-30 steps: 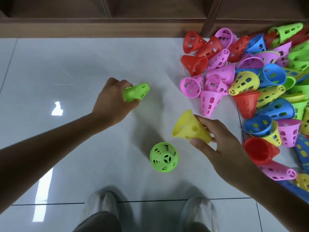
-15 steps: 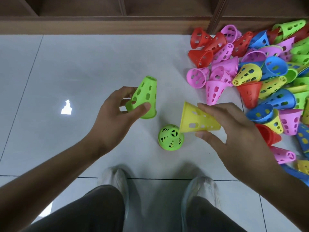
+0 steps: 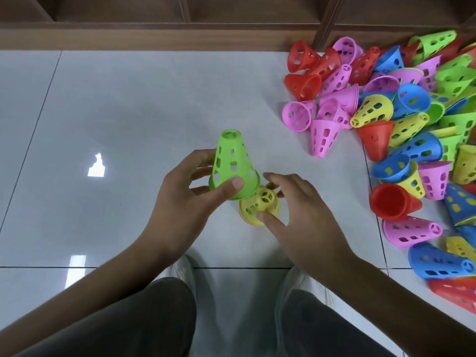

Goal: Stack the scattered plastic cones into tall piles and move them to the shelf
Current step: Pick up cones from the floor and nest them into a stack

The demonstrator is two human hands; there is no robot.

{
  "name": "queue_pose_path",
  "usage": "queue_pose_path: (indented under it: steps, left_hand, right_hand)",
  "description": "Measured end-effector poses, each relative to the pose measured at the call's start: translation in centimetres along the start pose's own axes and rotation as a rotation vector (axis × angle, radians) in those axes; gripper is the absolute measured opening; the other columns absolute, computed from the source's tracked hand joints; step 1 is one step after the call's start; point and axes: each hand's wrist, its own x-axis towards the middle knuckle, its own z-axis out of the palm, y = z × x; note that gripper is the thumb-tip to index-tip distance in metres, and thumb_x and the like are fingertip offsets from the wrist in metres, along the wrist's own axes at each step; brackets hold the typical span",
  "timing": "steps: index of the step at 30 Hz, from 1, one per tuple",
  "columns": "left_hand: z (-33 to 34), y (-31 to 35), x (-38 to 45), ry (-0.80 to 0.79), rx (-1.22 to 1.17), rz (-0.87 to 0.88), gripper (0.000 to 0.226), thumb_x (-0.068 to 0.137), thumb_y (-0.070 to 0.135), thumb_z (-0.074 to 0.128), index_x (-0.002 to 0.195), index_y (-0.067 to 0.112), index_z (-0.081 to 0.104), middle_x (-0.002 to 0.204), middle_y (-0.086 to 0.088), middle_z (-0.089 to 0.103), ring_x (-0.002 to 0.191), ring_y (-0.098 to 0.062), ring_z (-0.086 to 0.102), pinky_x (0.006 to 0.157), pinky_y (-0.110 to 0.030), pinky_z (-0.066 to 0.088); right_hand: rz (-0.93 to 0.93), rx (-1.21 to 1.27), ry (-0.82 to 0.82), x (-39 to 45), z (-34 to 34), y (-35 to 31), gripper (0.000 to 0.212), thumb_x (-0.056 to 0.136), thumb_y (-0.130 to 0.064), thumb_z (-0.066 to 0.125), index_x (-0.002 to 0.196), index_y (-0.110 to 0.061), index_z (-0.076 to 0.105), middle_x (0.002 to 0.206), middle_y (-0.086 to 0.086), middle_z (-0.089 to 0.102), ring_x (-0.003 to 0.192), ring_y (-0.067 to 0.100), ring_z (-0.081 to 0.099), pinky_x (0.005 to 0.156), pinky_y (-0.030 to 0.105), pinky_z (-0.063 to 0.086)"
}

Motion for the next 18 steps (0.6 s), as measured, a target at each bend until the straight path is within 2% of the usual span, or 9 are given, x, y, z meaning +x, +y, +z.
queue_pose_path:
  steps: [3, 5, 8, 11, 15, 18]
  left_hand:
    - [0.3, -0.6, 0.2, -0.040, 0.026, -0.002, 0.037, 0.079, 0.029, 0.079, 0.113, 0.019, 0.068, 0.113, 0.008, 0.072, 0.115, -0.007, 0.064, 0.091, -0.034, 0.057]
    - [0.5, -1.1, 0.4, -0.068, 0.060, -0.007, 0.040, 0.077, 0.032, 0.080, 0.113, 0.020, 0.068, 0.114, 0.009, 0.071, 0.116, -0.008, 0.063, 0.094, -0.040, 0.055]
    - [0.9, -1.9, 0.8, -0.119, 0.142, -0.008, 0.045, 0.073, 0.036, 0.083, 0.115, 0.026, 0.068, 0.117, 0.012, 0.069, 0.118, -0.010, 0.061, 0.097, -0.039, 0.053]
    - [1.2, -2.5, 1.5, -0.190, 0.266, 0.016, 0.049, 0.072, 0.035, 0.086, 0.116, 0.031, 0.066, 0.118, 0.018, 0.067, 0.116, -0.006, 0.061, 0.098, -0.035, 0.052]
    - [1.6, -3.5, 2.4, -0.291, 0.471, 0.091, 0.055, 0.072, 0.039, 0.087, 0.120, 0.037, 0.061, 0.121, 0.025, 0.062, 0.117, -0.004, 0.057, 0.099, -0.032, 0.050]
    - [1.7, -4.3, 3.0, -0.352, 0.587, 0.142, 0.057, 0.072, 0.045, 0.085, 0.122, 0.039, 0.057, 0.123, 0.027, 0.059, 0.117, -0.001, 0.053, 0.100, -0.030, 0.046]
  right_hand:
    - [0.061, 0.084, -0.020, 0.2, 0.5, 0.4, 0.060, 0.089, -0.027, 0.070, 0.141, -0.035, 0.041, 0.121, -0.022, 0.048, 0.117, 0.002, 0.044, 0.097, 0.021, 0.041]
    - [0.077, 0.115, -0.035, 0.1, 0.3, 1.0, 0.064, 0.089, -0.029, 0.071, 0.142, -0.038, 0.038, 0.121, -0.026, 0.046, 0.117, -0.001, 0.045, 0.097, 0.019, 0.041]
    - [0.074, 0.123, -0.072, -0.5, -0.4, 2.3, 0.064, 0.087, -0.031, 0.073, 0.138, -0.047, 0.037, 0.121, -0.033, 0.044, 0.115, -0.007, 0.046, 0.091, 0.010, 0.040]
    - [0.040, 0.092, -0.062, -0.7, -1.9, 4.0, 0.065, 0.085, -0.022, 0.076, 0.131, -0.051, 0.041, 0.119, -0.036, 0.046, 0.113, -0.009, 0.049, 0.086, 0.003, 0.041]
    - [0.015, 0.035, 0.100, 0.8, -3.7, 6.7, 0.055, 0.083, -0.007, 0.076, 0.130, -0.029, 0.057, 0.117, -0.015, 0.055, 0.103, -0.001, 0.057, 0.088, 0.017, 0.050]
    - [0.058, -0.011, 0.195, 3.0, -4.7, 8.3, 0.048, 0.085, -0.009, 0.074, 0.129, -0.022, 0.058, 0.116, -0.010, 0.053, 0.101, 0.002, 0.055, 0.089, 0.028, 0.053]
